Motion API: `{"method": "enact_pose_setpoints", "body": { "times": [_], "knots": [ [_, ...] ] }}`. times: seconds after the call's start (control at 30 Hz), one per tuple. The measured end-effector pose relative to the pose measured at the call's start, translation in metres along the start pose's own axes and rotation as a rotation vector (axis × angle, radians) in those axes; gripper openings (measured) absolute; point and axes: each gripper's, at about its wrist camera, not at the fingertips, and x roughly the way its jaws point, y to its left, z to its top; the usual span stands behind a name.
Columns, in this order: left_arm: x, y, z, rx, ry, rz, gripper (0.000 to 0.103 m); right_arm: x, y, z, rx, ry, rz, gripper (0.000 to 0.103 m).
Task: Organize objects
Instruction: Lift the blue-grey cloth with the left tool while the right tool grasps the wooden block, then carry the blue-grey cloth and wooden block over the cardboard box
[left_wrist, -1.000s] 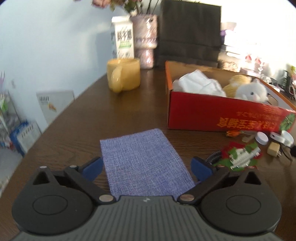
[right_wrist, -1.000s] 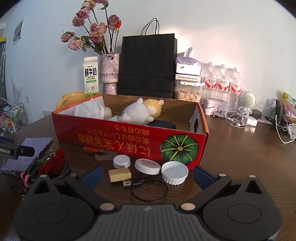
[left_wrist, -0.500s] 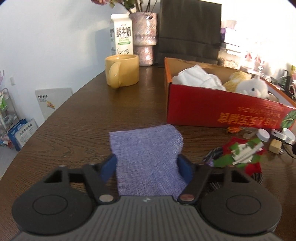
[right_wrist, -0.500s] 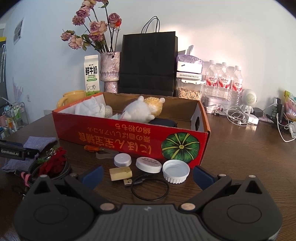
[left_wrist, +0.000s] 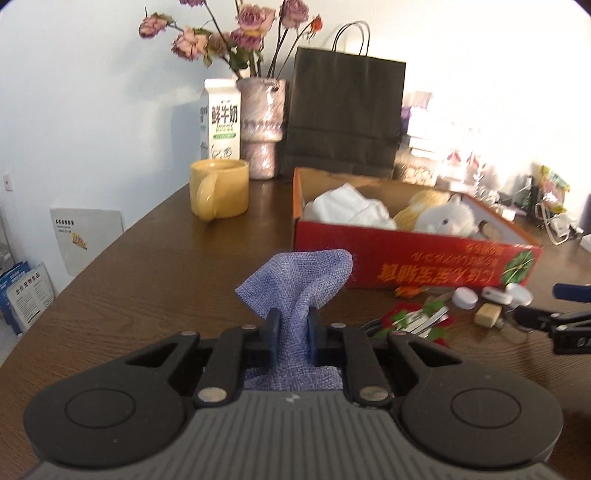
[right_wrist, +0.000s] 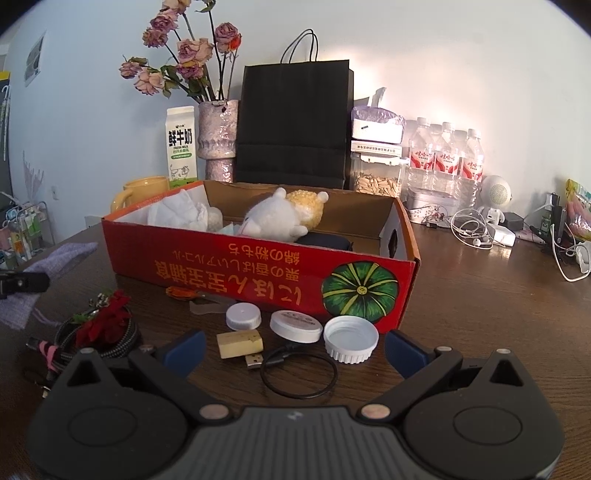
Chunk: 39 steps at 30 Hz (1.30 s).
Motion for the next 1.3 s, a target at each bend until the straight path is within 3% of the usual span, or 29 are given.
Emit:
{"method": "enact_pose_setpoints", "body": {
  "times": [0.13, 0.23, 0.5, 0.63, 0.7, 1.0, 1.3],
  "knots": [
    [-0.009, -0.002, 0.004, -0.011, -0.019, -0.030, 0.015, 0.003, 0.011, 0.001, -0.034, 0.013, 0.021, 0.102],
    [-0.012, -0.005, 0.006, -0.010, -0.025, -0.055, 0.015, 0.006, 0.019, 0.002, -0.066, 0.015, 0.043, 0.094],
    [-0.018, -0.013, 0.009, -0.001, -0.030, -0.096, 0.015, 0.026, 0.029, 0.009, -0.122, 0.060, 0.079, 0.058],
    [-0.018, -0.013, 0.008, -0.007, -0.025, -0.103, 0.015, 0.032, 0.031, 0.012, -0.141, 0.070, 0.086, 0.051],
    [-0.018, -0.012, 0.008, -0.010, -0.024, -0.105, 0.015, 0.031, 0.031, 0.012, -0.141, 0.060, 0.079, 0.040],
    [-0.016, -0.011, 0.007, -0.011, -0.016, -0.113, 0.015, 0.031, 0.032, 0.010, -0.153, 0.089, 0.096, 0.032],
    [-0.017, -0.014, 0.008, -0.007, -0.019, -0.128, 0.015, 0.032, 0.028, 0.009, -0.138, 0.088, 0.110, 0.029]
  ]
}}
